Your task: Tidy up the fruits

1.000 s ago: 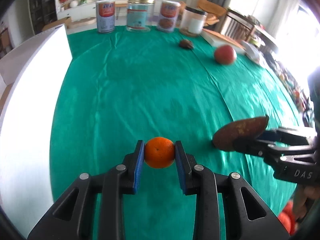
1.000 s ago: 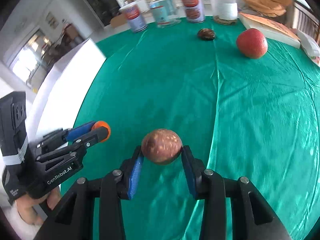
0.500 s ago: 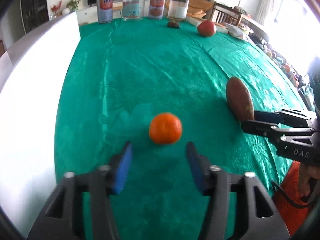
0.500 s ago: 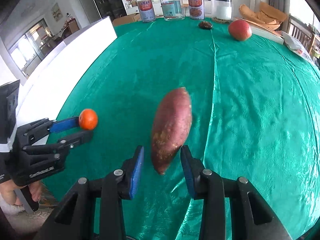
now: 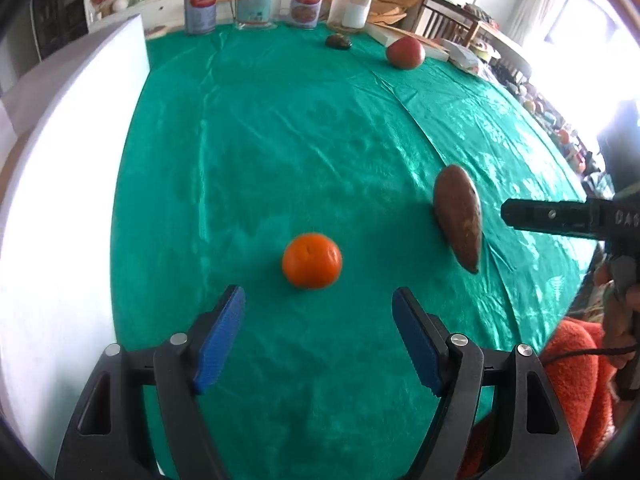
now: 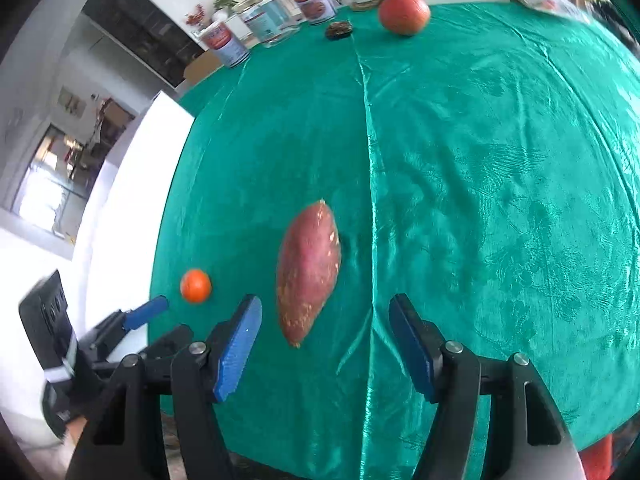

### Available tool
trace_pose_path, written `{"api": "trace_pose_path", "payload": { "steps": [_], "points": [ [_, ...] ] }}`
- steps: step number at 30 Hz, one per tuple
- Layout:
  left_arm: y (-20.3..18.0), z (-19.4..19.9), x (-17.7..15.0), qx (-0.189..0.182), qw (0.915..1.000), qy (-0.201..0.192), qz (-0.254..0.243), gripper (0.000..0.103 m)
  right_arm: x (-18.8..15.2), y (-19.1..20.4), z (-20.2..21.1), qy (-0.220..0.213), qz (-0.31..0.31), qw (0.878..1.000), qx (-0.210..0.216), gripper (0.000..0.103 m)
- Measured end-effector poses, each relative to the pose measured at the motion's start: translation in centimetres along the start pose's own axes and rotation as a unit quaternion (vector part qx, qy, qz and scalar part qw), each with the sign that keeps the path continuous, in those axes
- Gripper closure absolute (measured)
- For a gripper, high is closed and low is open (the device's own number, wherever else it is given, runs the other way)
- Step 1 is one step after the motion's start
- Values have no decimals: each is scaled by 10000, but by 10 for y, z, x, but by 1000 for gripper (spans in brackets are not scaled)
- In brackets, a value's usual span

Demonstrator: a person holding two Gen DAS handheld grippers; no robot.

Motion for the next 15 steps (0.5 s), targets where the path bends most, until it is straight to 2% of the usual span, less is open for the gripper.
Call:
{"api": "trace_pose_path", "payload": {
  "steps": [2, 4, 6, 9, 10, 11, 12, 15],
  "points": [
    [-2, -7, 6, 73, 10000, 30, -35, 28, 9, 2, -2, 87, -75, 9999, -14, 36],
    [-1, -15, 9, 116, 9999, 104, -11, 39, 17, 12, -8, 140, 33, 9998, -153, 36],
    [-3, -22, 10, 191, 9997, 176, -29, 43, 23, 22, -17, 227, 165, 9993, -248, 36],
    [-5, -28, 8, 359, 9992, 161, -84, 69, 28, 31, -37, 440, 264, 9975, -479, 37],
    [-4, -28, 9, 405, 9991, 118, -94, 70, 28, 31, -44, 519, 286, 9961, -649, 38],
    [-3, -27, 9, 355, 9993, 95, -52, 71, 28, 31, -48, 557, 248, 9953, -747, 45],
    [-2, -27, 10, 306, 9995, 89, -4, 72, 28, 30, -50, 527, 214, 9954, -767, 61],
    [-2, -17, 10, 154, 9999, 11, 28, 73, 27, 31, -49, 450, 218, 9962, -707, 62]
  ]
}}
Point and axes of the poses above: each gripper's, at about its wrist camera, not at the fingertips, and z roughly against the way its jaws point, y to its left, x to its top, the point moved 4 cm from there along -z, roughly the way its jaws point, and after that the axes turned 1 degree about x, right-handed, at the moved point
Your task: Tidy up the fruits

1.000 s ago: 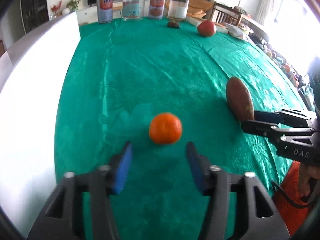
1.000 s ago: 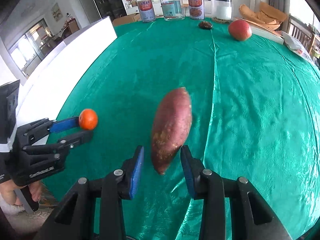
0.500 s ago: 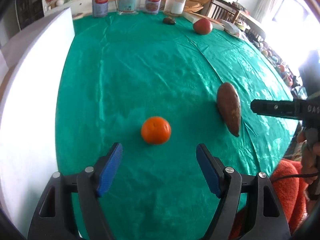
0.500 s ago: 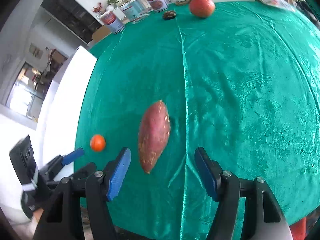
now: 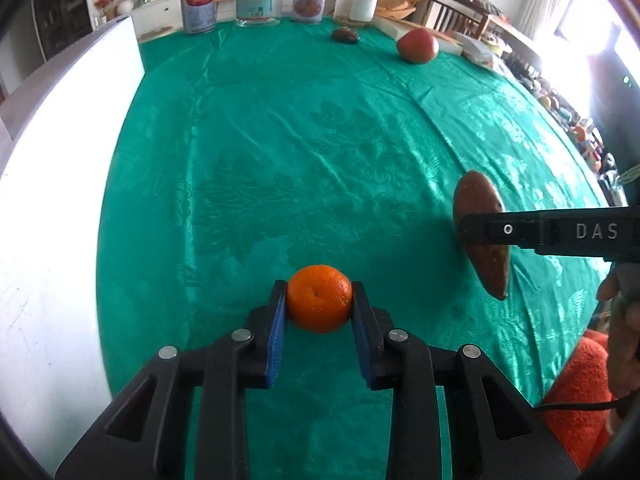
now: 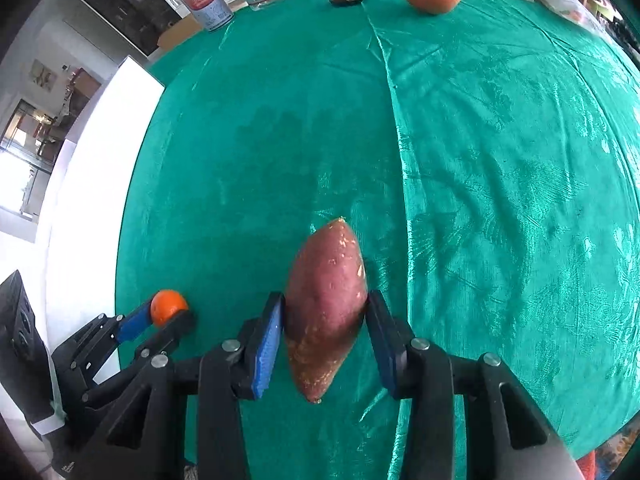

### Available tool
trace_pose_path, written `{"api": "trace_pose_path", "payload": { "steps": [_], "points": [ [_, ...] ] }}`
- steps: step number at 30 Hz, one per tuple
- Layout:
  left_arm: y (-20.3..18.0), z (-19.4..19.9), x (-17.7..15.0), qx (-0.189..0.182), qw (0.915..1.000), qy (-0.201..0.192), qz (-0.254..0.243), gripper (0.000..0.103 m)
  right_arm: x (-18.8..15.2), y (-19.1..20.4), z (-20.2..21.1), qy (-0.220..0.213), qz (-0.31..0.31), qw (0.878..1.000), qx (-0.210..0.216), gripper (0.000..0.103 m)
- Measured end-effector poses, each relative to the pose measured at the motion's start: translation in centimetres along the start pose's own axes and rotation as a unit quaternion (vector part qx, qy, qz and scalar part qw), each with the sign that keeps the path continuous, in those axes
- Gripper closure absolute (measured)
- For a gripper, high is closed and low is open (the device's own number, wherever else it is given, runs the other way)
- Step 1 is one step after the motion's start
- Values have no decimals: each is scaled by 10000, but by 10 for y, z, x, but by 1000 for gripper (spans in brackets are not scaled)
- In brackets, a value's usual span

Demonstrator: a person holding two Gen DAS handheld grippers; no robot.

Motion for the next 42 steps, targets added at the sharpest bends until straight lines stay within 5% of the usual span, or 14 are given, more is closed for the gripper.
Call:
{"api": "trace_pose_path", "payload": {
  "steps": [4, 8, 22, 24, 28, 31, 36, 42],
  "points": [
    [0, 28, 3, -202, 9995, -221, 82, 73, -9, 1, 23, -264, 91, 9993, 261, 62],
    [-3, 46, 9, 84, 9991, -416, -97, 73, -14, 9, 49, -496, 299, 9975, 415, 62],
    [-2, 55, 14, 472, 9966, -615, -278, 73, -23, 15, 50, -425, 330, 9977, 401, 62],
    [0, 59, 14, 227, 9981, -550, -139, 73, -20, 18, 50, -438, 367, 9977, 355, 62],
    [21, 99, 17, -1027, 9922, -403, 584, 73, -15, 50, 67, -495, 600, 9951, 612, 62],
    [48, 152, 26, -1287, 9856, -742, 803, 73, -6, 98, 87, -610, 1020, 9878, 1004, 62],
    [140, 212, 30, -322, 9842, -1236, 1228, 73, -1, 217, 112, -641, 2070, 9614, 1697, 62],
    [253, 182, -33, 822, 9719, -389, 2171, 73, -42, 333, 53, 101, 3143, 9317, 1816, 62]
  ]
}}
Point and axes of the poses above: each gripper's, at about its wrist camera, not at the fingertips, and z roughly against the way its jaws point, y to its left, x to its top, the point moved 4 cm from there along -z, roughly the way its jaws point, and after that the axes turned 1 degree about x, right-handed, at the moved point
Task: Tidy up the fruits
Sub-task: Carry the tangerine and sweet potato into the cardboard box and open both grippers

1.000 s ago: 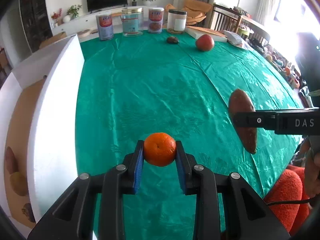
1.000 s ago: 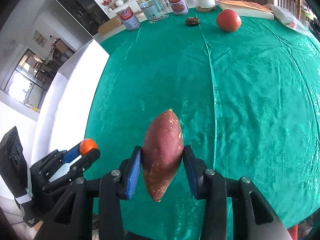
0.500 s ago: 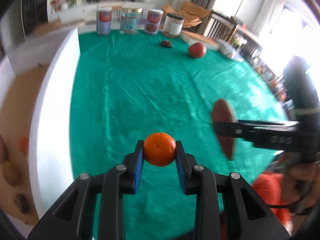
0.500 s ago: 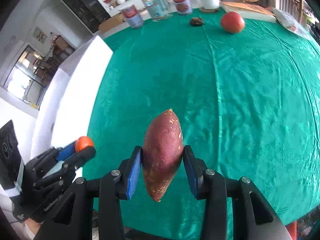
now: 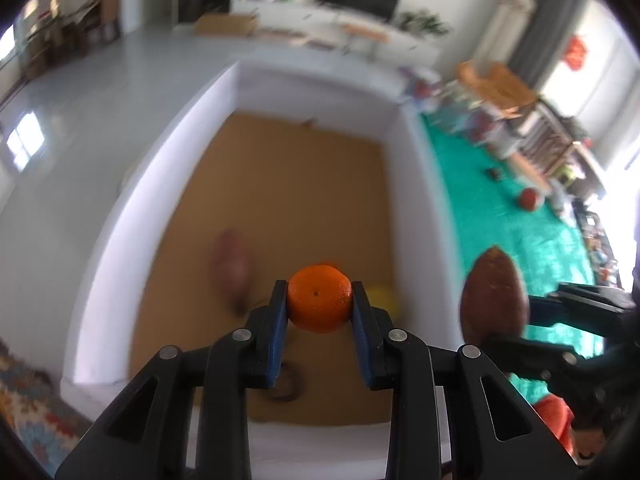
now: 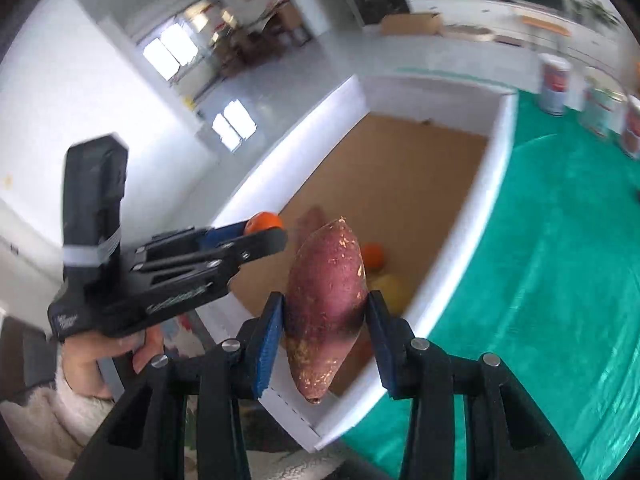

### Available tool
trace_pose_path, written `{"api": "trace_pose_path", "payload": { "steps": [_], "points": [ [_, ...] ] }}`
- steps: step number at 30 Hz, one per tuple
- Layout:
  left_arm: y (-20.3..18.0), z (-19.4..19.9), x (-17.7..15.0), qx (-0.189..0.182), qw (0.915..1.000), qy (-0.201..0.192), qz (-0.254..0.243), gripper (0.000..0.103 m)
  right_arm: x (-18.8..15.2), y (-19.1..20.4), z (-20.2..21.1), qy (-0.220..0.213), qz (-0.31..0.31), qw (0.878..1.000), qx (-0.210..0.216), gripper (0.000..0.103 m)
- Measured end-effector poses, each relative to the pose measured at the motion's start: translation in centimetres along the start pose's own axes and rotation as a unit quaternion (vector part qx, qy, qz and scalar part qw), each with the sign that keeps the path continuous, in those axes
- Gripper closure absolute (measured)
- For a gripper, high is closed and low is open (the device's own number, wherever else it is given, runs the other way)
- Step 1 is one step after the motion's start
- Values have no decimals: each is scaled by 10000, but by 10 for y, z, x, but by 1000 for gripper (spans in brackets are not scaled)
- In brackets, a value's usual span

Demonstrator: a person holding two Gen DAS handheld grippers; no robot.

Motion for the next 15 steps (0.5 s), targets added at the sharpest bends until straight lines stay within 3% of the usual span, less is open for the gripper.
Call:
{"api": "trace_pose_path", "payload": {
  "steps": [4, 8, 11, 12, 13, 15],
  "points": [
    [40, -39, -23, 465, 9973, 502, 258, 73, -8, 16, -64, 564, 332, 9972, -364, 62],
    [51, -57, -34, 638, 9946, 736, 355, 71, -16, 12, -100, 940, 578, 9905, -826, 61],
    [49, -64, -37, 759, 9933, 813, 316, 55, -17, 13, -108, 1044, 721, 9868, -1005, 60],
    [49, -65, -37, 770, 9933, 801, 317, 42, -16, 14, -106, 971, 735, 9876, -990, 59],
    [49, -66, -38, 781, 9936, 753, 325, 36, -15, 13, -103, 921, 679, 9895, -883, 56],
    [43, -59, -38, 786, 9947, 573, 340, 35, -14, 11, -92, 737, 537, 9930, -750, 52]
  ]
}}
Point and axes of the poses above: each gripper's, at about its wrist camera, not at the fingertips, and z roughly against the way its jaws point, y to its left, x to its top, the point moved 4 cm from there along -z, roughly the way its jaws point, and after that the axes turned 1 degree about x, right-handed, at the moved point
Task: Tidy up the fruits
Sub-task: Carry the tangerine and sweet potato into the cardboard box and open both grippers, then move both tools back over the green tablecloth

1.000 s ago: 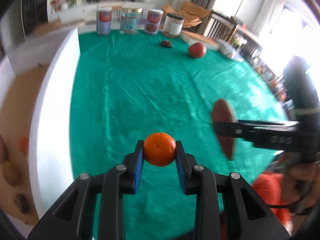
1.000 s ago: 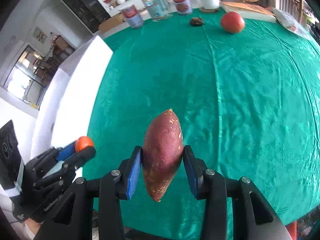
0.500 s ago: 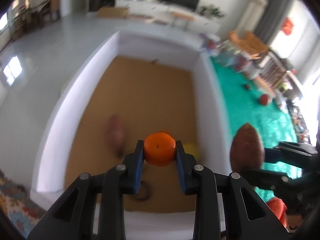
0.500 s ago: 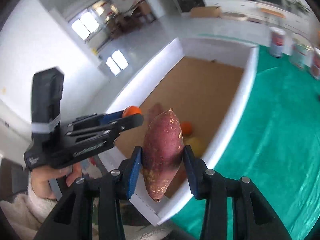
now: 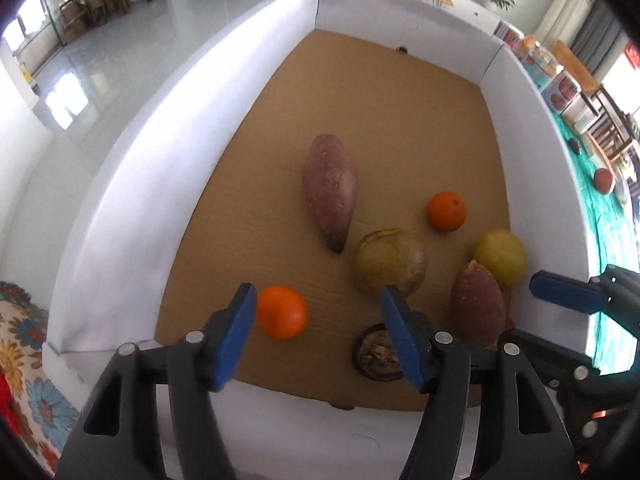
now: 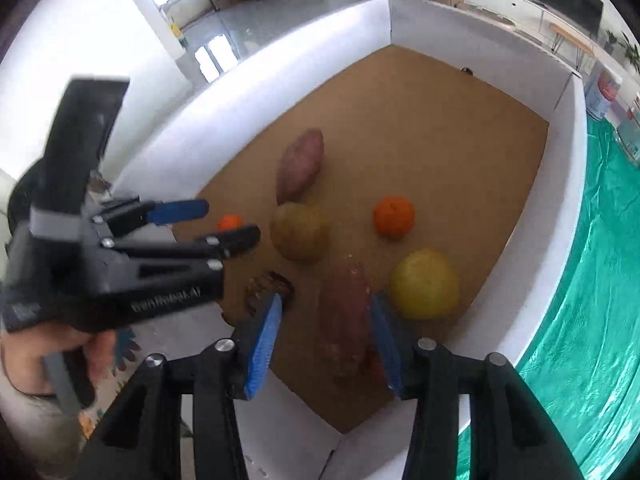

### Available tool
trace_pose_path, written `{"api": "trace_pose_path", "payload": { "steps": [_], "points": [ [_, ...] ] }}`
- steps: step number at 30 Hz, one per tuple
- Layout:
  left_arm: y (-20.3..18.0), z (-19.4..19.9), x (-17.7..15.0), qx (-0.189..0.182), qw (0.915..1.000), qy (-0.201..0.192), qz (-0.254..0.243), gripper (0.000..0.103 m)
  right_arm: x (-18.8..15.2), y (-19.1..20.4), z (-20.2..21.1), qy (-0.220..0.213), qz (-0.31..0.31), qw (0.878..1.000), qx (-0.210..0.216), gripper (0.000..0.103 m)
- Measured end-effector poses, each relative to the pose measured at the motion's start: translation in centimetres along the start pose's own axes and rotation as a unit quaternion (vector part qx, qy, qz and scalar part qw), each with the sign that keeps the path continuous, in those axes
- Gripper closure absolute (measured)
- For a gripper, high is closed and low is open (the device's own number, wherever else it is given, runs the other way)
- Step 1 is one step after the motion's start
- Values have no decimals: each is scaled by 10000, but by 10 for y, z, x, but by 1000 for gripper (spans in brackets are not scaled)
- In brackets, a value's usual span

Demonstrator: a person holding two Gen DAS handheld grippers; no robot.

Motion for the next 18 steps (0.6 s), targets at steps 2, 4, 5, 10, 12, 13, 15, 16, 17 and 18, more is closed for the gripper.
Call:
{"api": "trace_pose_path", "payload": {
  "steps": [2, 4, 5, 10, 12, 13, 15, 16, 17, 18],
  "points": [
    [-6, 14, 1, 13, 9997, -263, 14, 28, -4, -7, 19, -240, -104, 9997, 33, 47],
    [-18, 33, 5, 40, 9981, -610, -49, 22, -11, -20, 43, -476, -256, 9985, 84, 39],
    [-26, 41, 6, 6, 9973, -724, -105, 22, -16, -26, 56, -613, -315, 9976, 98, 37],
    [-103, 69, 12, -561, 9898, -992, -849, 22, -77, -89, 128, -1341, -842, 9874, -74, 25],
    [-150, 77, 9, -937, 9823, -1015, -1264, 22, -122, -131, 143, -1493, -1355, 9790, -291, 25],
    [-176, 79, 6, -1180, 9767, -1000, -1486, 21, -144, -152, 147, -1512, -1642, 9739, -407, 25],
    [-231, 82, -6, -1820, 9602, -859, -1936, 17, -196, -203, 156, -1613, -2385, 9560, -568, 25],
    [-264, 77, -12, -2224, 9488, -714, -2125, 17, -217, -222, 160, -1631, -2709, 9466, -626, 25],
    [-288, 71, -15, -2445, 9422, -568, -2221, 17, -241, -242, 164, -1652, -3096, 9338, -691, 25],
    [-311, 63, -17, -2609, 9369, -441, -2286, 17, -261, -259, 169, -1718, -3417, 9211, -730, 25]
  ]
}}
Point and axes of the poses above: each gripper's, at about its wrist camera, not at the fingertips, and z roughly against the way its jaws point, y to its left, x to its top, the point moved 4 cm from there along -z, roughly the way its jaws point, and after that the axes turned 1 degree about x, right-handed, at the moved point
